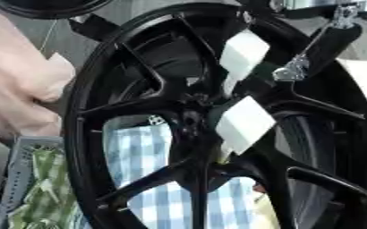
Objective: Pull the pin out of the wheel hub.
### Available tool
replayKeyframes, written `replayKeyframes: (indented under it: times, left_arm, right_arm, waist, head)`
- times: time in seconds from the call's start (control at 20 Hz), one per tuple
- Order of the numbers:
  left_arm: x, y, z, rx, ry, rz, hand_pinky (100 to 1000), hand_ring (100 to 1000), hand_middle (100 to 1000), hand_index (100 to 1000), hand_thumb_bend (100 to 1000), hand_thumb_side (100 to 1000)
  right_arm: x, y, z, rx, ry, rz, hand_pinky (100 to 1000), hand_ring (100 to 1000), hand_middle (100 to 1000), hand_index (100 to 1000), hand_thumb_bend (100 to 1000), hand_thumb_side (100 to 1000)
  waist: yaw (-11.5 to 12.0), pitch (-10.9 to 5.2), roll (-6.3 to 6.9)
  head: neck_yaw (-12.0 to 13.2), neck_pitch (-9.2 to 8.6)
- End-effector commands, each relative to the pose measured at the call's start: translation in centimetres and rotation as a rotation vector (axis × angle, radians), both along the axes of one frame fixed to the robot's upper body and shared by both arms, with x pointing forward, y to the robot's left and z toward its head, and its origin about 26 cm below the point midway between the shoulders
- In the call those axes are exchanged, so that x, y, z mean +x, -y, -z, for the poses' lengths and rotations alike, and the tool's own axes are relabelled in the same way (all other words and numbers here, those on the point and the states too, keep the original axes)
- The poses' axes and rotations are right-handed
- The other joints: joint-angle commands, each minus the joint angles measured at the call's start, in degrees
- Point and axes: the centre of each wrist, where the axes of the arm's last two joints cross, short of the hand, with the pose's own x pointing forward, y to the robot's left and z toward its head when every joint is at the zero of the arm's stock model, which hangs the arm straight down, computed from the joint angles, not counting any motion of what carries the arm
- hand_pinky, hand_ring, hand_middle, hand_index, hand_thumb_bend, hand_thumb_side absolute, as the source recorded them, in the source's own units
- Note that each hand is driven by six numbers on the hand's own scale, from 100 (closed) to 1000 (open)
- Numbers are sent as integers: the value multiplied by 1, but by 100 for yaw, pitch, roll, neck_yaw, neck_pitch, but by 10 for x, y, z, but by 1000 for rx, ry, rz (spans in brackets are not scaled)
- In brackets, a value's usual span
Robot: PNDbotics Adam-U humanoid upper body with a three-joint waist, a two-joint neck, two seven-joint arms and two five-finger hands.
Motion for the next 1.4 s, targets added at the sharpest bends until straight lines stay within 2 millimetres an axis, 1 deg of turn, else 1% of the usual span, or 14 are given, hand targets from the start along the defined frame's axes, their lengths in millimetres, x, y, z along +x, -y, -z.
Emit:
replayKeyframes:
  times: [0.05,0.15,0.25,0.3,0.5,0.65,0.8,0.95,1.1,1.2,1.4]
  left_arm:
    - [-3,-1,-8,13,20,2,762,896,656,758,150,835]
    - [-3,-1,-8,12,21,2,762,896,656,758,151,835]
    - [-3,-1,-8,11,22,1,762,896,656,758,151,835]
    - [-3,-1,-8,10,21,1,762,896,656,758,152,835]
    - [-3,-1,-9,11,22,1,762,897,656,757,152,833]
    - [-2,-1,-11,16,25,4,763,897,657,757,153,833]
    - [-3,-2,-10,13,21,1,763,897,657,757,154,833]
    - [-4,-4,-9,12,19,-7,763,897,657,758,154,832]
    - [-5,-5,-8,13,14,-13,763,897,657,758,155,831]
    - [-6,-6,-7,13,11,-18,763,897,657,758,154,829]
    - [-7,-8,-5,13,7,-28,763,898,657,758,153,827]
  right_arm:
    - [-4,5,-11,52,20,0,853,774,375,535,100,100]
    - [-3,5,-12,85,13,-4,841,737,322,480,100,100]
    - [-3,5,-13,108,4,-11,837,726,308,465,100,100]
    - [-4,5,-14,117,-1,-16,829,705,283,437,100,100]
    - [-8,5,-22,151,-11,-35,814,667,242,368,100,130]
    - [-12,8,-30,169,-22,-40,809,647,225,348,100,143]
    - [-17,16,-41,210,-31,-51,808,640,218,342,100,138]
    - [-26,29,-52,276,-36,-67,808,640,216,341,100,129]
    - [-38,49,-60,351,-19,-64,808,644,217,343,100,118]
    - [-46,64,-63,398,0,-47,807,646,217,344,100,112]
    - [-63,103,-65,501,54,20,805,646,217,344,100,101]
  waist:
    - [7,-142,23]
    - [16,-149,10]
    - [23,-158,-3]
    - [24,-164,-8]
    - [35,-187,-38]
    - [82,-207,-85]
    - [89,-241,-103]
    - [42,-286,-97]
    - [-58,-340,-68]
    - [-126,-372,-37]
    - [-268,-442,60]
  head:
    - [-15,-30]
    - [-19,-28]
    - [-23,-36]
    - [-27,-43]
    - [-37,-68]
    - [-53,-101]
    - [-56,-121]
    - [-39,-82]
    - [2,-23]
    - [35,8]
    - [100,73]
